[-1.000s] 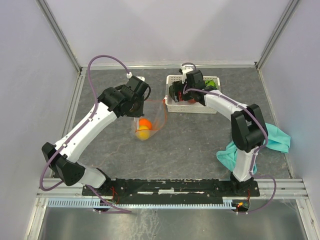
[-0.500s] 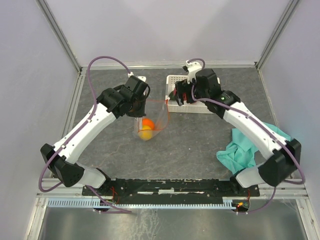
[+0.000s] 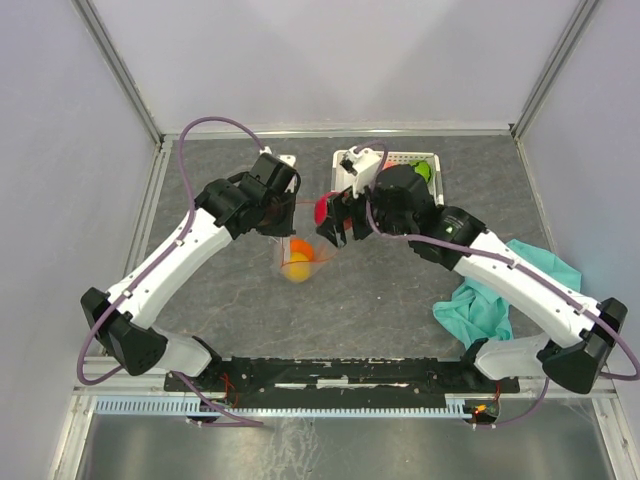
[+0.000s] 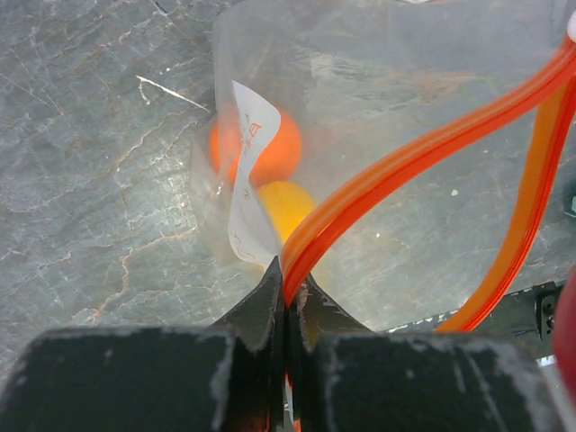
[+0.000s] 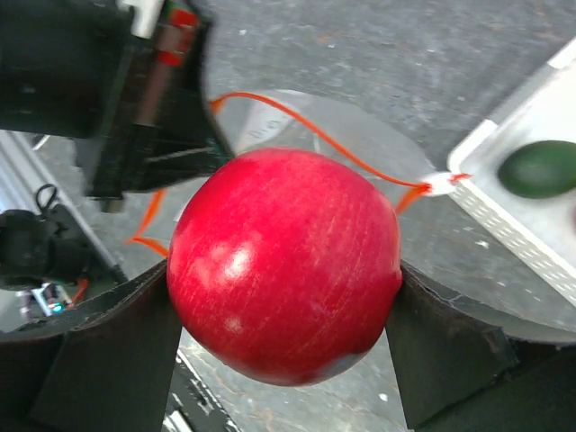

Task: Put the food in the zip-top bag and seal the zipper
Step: Place the fake fruit in the zipper food storage bag.

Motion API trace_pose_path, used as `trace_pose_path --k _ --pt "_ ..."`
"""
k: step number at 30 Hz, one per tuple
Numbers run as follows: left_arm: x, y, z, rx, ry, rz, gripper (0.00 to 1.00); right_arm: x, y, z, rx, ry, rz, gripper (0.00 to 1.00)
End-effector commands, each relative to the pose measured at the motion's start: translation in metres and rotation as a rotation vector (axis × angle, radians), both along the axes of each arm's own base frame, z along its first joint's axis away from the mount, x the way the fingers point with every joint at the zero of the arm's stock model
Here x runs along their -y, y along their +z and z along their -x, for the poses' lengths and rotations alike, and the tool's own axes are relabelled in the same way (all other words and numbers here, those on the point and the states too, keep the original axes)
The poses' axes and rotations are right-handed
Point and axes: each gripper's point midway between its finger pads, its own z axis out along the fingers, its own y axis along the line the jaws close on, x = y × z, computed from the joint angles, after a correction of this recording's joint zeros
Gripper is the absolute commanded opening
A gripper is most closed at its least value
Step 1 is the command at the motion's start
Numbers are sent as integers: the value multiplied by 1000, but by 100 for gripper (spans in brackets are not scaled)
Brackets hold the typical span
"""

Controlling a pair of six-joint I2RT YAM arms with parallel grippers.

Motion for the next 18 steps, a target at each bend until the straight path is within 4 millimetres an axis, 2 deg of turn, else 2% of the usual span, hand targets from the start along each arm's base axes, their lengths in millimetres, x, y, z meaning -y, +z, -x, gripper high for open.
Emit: trace_pose_path --k 1,8,12,18 --pt "8 14 0 59 -61 59 3 -32 6 8 -29 60 -118 72" --pt "9 13 4 59 -60 87 3 -45 -30 0 -102 41 -89 76" --pt "13 13 7 50 -71 109 3 -52 -42 -6 -122 39 -74 77" --pt "17 14 9 46 -87 132 3 -43 -60 -32 -107 -111 -27 81"
